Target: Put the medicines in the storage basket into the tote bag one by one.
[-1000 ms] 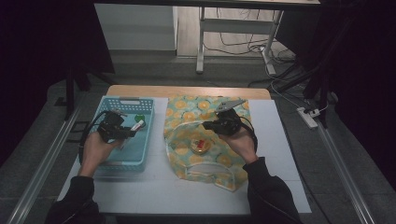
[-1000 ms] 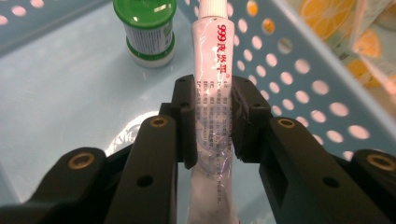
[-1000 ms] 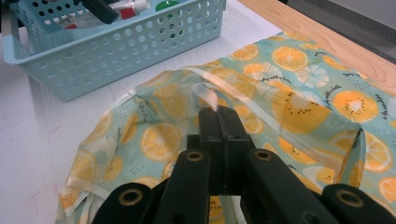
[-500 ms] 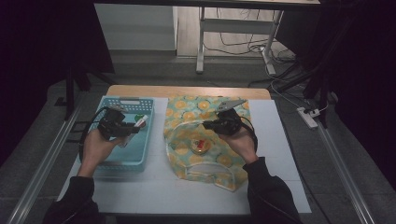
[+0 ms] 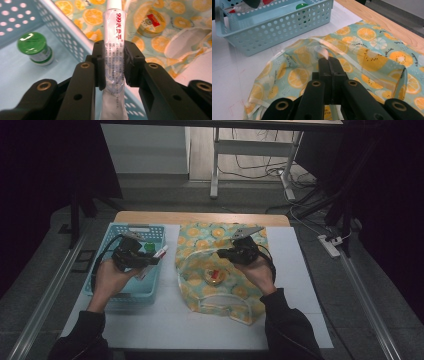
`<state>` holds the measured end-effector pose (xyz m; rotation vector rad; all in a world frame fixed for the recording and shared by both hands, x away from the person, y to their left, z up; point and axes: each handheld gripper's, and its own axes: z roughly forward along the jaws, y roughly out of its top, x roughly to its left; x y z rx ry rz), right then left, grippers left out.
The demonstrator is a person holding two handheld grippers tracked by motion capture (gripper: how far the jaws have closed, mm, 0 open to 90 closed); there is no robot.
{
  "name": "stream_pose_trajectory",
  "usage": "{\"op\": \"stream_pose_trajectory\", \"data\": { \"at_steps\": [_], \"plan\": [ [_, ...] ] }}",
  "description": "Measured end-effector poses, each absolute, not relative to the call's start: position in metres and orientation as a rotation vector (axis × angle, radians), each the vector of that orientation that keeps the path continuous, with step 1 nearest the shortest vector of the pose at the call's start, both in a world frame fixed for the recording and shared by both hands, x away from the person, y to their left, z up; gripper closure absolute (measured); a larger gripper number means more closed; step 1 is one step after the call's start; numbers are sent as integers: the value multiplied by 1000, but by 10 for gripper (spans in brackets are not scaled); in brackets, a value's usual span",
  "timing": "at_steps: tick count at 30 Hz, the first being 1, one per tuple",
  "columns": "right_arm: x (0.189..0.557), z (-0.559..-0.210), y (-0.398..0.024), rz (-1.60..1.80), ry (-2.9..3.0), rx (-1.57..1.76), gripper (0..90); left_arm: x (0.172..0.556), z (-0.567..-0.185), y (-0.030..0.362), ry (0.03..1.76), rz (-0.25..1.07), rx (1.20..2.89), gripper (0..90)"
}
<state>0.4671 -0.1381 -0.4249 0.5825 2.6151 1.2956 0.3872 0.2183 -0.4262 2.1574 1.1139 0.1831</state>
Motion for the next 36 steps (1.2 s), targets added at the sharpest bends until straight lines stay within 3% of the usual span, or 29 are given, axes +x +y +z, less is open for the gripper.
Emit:
{"op": "stream_pose_trajectory", "data": {
  "at_steps": [36],
  "plan": [
    [466, -422, -139, 1308, 2601, 580, 900, 393, -440, 114, 882, 66, 2297, 734]
  ]
}}
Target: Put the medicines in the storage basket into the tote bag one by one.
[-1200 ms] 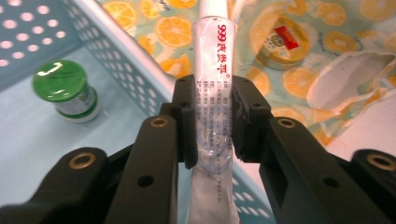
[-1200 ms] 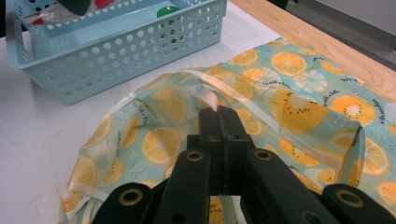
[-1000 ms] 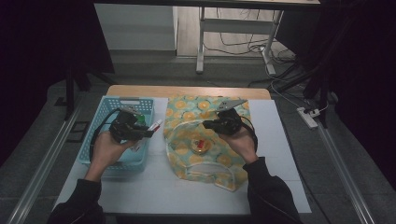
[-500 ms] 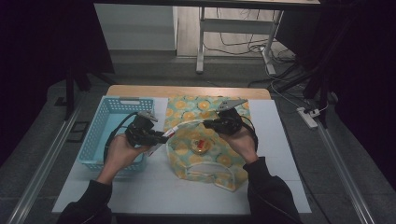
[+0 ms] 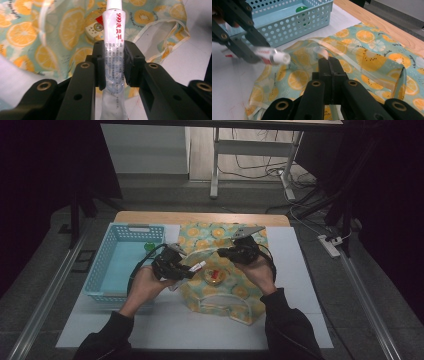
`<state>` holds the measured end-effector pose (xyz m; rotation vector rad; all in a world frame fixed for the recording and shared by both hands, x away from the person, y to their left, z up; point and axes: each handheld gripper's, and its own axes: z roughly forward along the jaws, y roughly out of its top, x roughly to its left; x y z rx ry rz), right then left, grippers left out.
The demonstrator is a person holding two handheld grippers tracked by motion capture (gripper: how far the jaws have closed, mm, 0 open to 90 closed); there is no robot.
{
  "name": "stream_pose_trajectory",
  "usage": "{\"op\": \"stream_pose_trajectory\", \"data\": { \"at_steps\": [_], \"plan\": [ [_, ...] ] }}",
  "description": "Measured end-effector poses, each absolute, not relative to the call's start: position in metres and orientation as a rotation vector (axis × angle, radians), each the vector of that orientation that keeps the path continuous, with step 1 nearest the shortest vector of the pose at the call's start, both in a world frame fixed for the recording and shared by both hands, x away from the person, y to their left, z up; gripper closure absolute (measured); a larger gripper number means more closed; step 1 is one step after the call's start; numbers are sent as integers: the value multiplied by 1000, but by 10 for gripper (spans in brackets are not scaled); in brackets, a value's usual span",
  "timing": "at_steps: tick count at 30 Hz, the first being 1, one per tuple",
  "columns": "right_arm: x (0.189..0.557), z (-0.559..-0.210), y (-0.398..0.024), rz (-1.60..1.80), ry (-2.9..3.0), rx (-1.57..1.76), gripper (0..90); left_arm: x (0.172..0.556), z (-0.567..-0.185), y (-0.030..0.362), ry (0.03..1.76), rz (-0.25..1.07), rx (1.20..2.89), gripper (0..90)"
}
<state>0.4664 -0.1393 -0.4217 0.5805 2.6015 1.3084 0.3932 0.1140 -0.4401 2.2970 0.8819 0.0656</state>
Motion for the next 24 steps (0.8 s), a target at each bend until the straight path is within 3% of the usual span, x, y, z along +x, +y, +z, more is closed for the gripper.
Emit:
{"op": "stream_pose_trajectory", "data": {
  "at_steps": [24],
  "plan": [
    [464, -424, -134, 1301, 2614, 561, 900, 421, -464, 69, 876, 75, 2329, 733]
  ]
}}
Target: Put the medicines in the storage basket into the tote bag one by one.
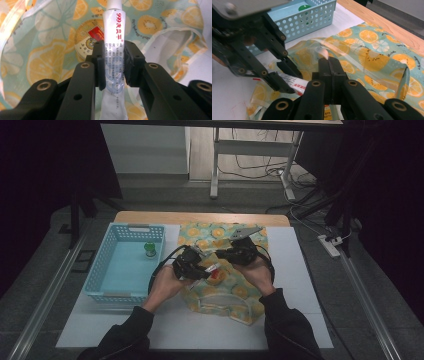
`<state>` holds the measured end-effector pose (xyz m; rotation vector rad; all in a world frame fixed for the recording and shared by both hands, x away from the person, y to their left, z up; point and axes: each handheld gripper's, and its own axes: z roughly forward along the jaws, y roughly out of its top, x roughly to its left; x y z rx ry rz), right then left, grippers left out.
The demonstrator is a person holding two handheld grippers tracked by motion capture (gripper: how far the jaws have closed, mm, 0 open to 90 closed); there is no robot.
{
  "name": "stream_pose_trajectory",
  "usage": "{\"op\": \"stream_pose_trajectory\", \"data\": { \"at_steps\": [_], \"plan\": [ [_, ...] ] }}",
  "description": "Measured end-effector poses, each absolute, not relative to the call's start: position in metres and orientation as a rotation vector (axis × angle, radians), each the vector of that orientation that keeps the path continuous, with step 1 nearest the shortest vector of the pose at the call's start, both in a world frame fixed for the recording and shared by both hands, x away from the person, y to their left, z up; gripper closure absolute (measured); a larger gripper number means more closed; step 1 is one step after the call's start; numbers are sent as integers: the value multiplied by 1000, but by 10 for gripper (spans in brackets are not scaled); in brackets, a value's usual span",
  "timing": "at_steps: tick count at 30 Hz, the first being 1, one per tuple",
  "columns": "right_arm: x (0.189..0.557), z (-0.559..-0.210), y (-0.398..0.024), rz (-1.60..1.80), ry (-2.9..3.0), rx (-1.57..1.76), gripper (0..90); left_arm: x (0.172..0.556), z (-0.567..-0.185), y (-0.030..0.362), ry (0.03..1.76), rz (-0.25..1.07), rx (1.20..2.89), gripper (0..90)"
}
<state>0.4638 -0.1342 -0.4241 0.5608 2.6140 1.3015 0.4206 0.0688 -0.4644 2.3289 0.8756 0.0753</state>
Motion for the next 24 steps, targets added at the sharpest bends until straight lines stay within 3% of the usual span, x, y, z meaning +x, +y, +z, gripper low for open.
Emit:
{"op": "stream_pose_trajectory", "data": {
  "at_steps": [24],
  "plan": [
    [465, -425, -135, 1298, 2614, 569, 900, 451, -483, 64, 994, 178, 2293, 732]
  ]
}}
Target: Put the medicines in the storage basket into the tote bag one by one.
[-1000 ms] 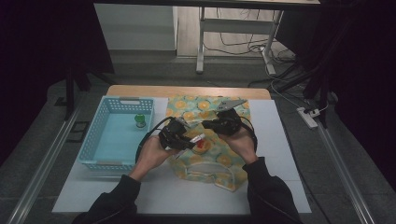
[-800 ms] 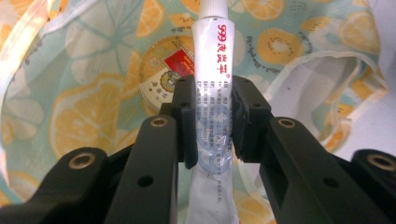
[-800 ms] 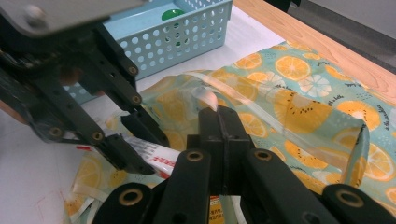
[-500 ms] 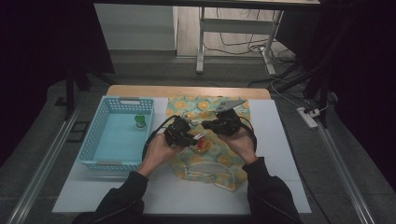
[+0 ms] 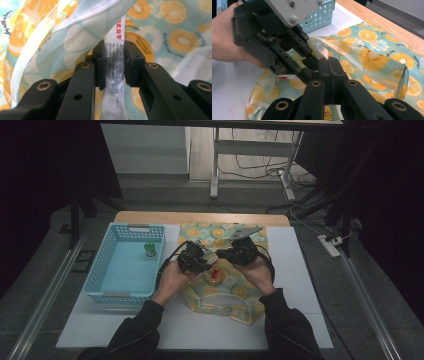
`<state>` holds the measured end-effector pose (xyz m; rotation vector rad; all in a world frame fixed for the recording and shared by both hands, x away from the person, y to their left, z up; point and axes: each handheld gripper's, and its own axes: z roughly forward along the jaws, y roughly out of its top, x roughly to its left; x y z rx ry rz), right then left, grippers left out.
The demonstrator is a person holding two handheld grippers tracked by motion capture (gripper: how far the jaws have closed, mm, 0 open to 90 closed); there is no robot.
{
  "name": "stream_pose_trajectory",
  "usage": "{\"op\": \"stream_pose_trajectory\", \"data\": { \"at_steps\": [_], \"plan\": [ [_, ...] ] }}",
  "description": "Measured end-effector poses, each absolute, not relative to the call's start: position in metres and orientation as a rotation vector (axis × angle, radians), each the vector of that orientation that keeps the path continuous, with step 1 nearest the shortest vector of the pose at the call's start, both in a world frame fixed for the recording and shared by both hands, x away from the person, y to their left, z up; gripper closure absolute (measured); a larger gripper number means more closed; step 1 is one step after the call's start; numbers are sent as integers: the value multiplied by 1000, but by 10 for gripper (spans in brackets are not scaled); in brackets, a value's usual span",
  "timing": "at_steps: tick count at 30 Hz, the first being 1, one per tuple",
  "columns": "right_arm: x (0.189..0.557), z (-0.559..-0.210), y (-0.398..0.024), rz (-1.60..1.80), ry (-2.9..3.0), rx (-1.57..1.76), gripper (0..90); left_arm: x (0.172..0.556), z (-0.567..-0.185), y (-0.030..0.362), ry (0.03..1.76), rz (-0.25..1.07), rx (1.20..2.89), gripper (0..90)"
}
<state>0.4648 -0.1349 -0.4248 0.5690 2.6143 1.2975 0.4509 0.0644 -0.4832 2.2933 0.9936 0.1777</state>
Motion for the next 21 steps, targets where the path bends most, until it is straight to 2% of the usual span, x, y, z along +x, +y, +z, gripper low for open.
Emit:
{"op": "stream_pose_trajectory", "data": {
  "at_steps": [21],
  "plan": [
    [466, -430, -132, 1279, 2621, 569, 900, 469, -502, 65, 1092, 212, 2283, 720]
  ]
}}
